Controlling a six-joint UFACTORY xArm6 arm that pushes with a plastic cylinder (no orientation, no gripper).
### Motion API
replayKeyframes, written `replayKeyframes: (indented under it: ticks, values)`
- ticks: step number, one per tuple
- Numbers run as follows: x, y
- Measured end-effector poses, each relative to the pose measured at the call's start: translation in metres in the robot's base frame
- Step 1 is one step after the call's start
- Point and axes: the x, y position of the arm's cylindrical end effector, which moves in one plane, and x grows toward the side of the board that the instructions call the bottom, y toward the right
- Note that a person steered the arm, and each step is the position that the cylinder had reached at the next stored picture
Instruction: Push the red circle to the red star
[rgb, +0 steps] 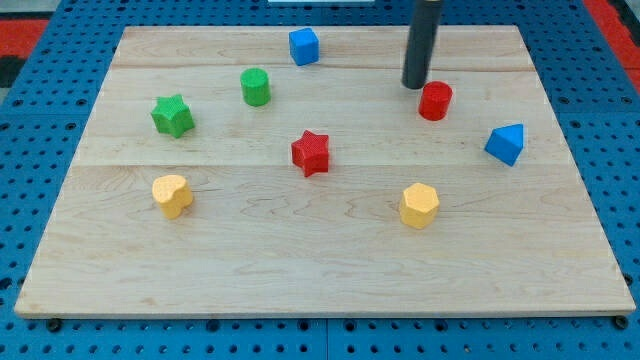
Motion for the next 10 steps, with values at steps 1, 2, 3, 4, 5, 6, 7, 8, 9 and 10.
replayKeyframes:
  ticks: [1, 2, 3, 4, 5, 6, 7, 8, 9, 10]
  values:
    - [-0.01, 0.027]
    - [0.033, 0.062]
    - [0.043, 0.036]
    - [0.02, 0.038]
    - [0.027, 0.012]
    - [0.036, -0.026]
    - [0.052, -0.035]
    - [0.055, -0.06]
    - [0.055, -0.06]
    - [0.056, -0.06]
